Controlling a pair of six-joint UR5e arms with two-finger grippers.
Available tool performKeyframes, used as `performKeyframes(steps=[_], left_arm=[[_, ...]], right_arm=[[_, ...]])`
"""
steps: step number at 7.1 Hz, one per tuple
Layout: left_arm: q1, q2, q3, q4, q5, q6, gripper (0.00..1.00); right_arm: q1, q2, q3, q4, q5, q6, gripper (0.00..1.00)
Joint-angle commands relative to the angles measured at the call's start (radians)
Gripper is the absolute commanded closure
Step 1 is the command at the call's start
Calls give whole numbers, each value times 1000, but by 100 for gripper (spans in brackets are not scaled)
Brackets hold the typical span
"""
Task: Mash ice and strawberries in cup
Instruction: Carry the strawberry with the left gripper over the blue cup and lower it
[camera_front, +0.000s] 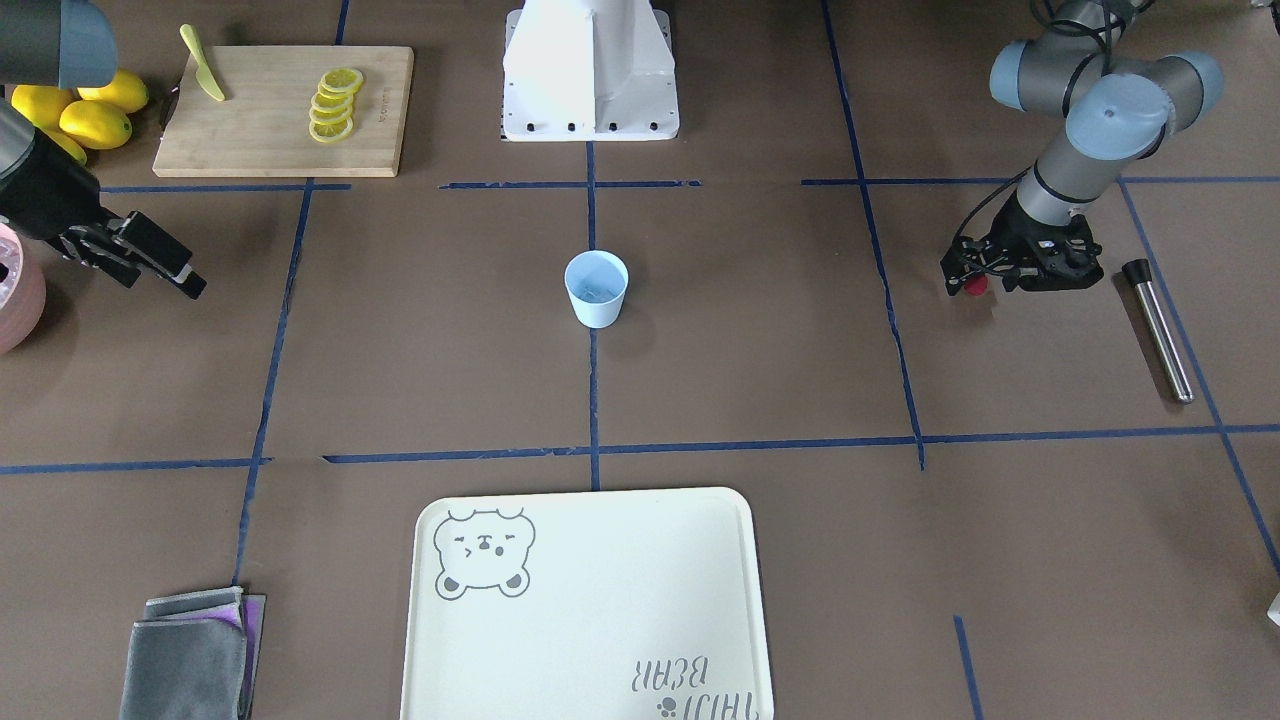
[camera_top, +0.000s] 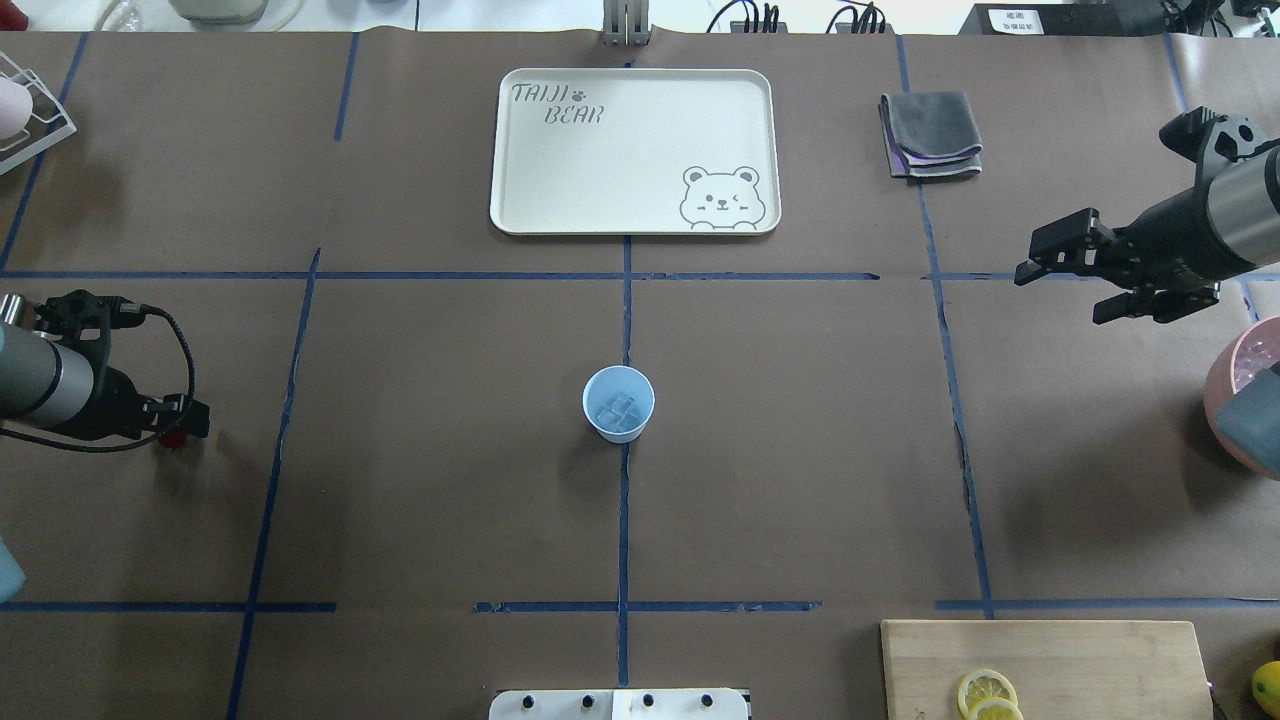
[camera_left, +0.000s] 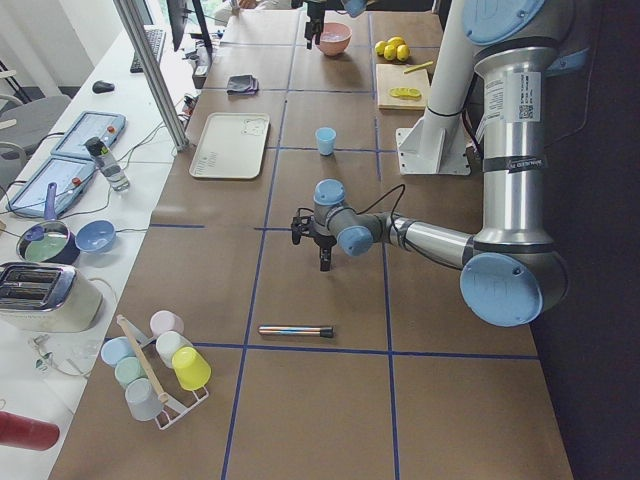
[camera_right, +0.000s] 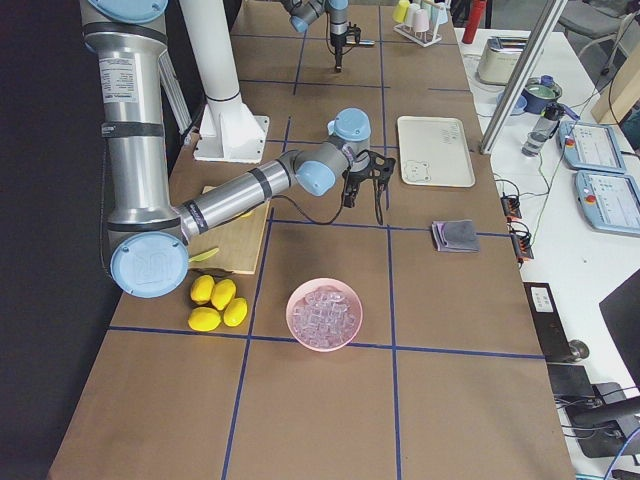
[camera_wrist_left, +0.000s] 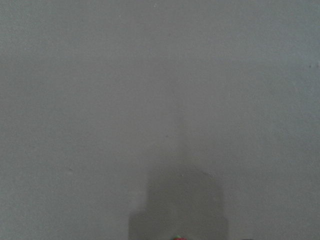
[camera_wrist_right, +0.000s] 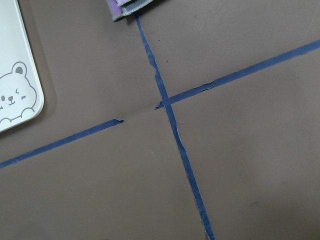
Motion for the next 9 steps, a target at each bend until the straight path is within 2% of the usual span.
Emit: performKeyframes(steps=[1, 2, 3, 4, 5, 6, 8, 9], left_arm=[[0, 0, -3, 1, -4, -1, 91], [0, 0, -15, 6, -6, -1, 100], [-1, -6, -44, 7, -7, -23, 100], [0, -79, -76, 18, -17, -107, 100], [0, -200, -75, 18, -80, -208, 100], [3, -324, -77, 18, -93, -317, 100], [99, -530, -51, 21, -80, -492, 100], [129, -582, -36, 20, -42, -511, 100]], right_arm=[[1, 0, 0, 0, 0, -1, 0], [1, 0, 0, 0, 0, 0, 0], [7, 1, 0, 0, 2, 0, 0], [10, 3, 2, 0, 2, 0, 0], [10, 3, 0, 0, 2, 0, 0], [14, 4, 2, 0, 2, 0, 0], [19, 4, 4, 0, 2, -2, 0], [19, 4, 4, 0, 2, 0, 0]])
